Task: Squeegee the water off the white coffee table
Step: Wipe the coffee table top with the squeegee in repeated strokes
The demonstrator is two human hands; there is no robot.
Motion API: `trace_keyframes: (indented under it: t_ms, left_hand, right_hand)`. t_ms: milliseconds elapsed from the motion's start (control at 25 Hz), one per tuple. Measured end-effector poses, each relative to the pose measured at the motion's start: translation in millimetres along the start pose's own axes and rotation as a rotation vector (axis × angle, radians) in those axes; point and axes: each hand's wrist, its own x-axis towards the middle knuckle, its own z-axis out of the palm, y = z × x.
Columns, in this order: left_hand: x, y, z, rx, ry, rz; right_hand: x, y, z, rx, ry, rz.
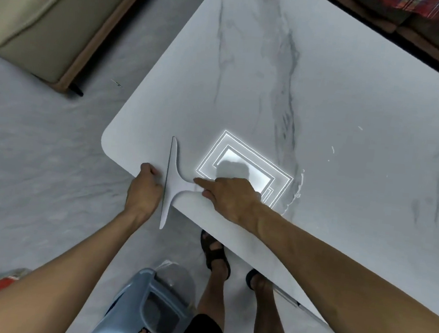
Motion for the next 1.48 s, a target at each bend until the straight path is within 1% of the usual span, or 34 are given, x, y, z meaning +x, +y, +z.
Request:
trace_keyframes:
  t_ms: [120,200,320,400,480,560,680,760,840,880,960,1040,1160,1320,1400,1480]
  left_hand:
    - [-5.7,1.0,12.8,-0.018,-0.088,0.049]
    - [-10.2,7.5,23.5,-0.003,-0.136,0.129]
    - [-19.9,27.5,44.2,0.046,-0.197,0.294]
    - [-29.0,41.8,61.1,0.099,-0.218,0.369]
    - [-35.9,53.0,80.9,0.177,-0.270,0.385]
    - [-39.2,61.6,93.7,0.211,-0.309,0.333]
    - [-41.1,72.3,95.3,0.191,-0.278,0.267]
    - [-43.6,71.6,89.3,0.132,-0.234,0.270]
    - [-46.1,65.0,81.7,0.006,-0.210,0.212]
    - [-48.4,60.3,77.8,-0.048,-0.196,0.178]
    - [-56.4,50.7,72.7,-0.074,-0.164,0.160]
    - [-66.3,40.3,73.5,-0.048,-0.158,0.178]
    - [-79.1,30.5,85.1,0.016,-0.186,0.233]
    - [-98.9,46.8,112.8,0.079,-0.240,0.323]
    - [-103.0,56.7,126.9,0.198,-0.317,0.286]
    - [-102.1,65.4,136.8,0.322,-0.395,0.227]
  right_hand:
    - [-28.2,25.6,3.2,0.006,0.059,0.048]
    - [-62.7,55.5,5.9,0.039,0.076,0.095]
    - [-125.3,101.7,6.4,0.073,0.107,0.230]
    - [-164.9,125.9,8.5,0.066,0.144,0.326]
    - [-202.2,149.5,13.8,0.049,0.150,0.438]
    - [-231.0,169.2,18.8,0.042,0.135,0.557]
    - [-255.3,175.1,23.3,0.034,0.157,0.644]
    - [-252.6,160.3,25.1,0.082,0.193,0.596]
    - [-235.9,134.9,32.6,0.135,0.232,0.432]
    - [-221.8,120.7,37.8,0.161,0.217,0.340]
    - [-187.9,94.1,54.3,0.161,0.115,0.196]
    - [-161.1,72.8,73.8,0.096,0.017,0.093]
    - [-155.2,78.6,84.2,0.058,-0.036,0.082]
    - [-203.3,131.7,68.3,0.022,-0.030,0.103]
    - [-235.8,163.2,57.4,-0.017,-0.033,0.154]
    - [-270.1,194.7,48.5,-0.024,-0.039,0.256]
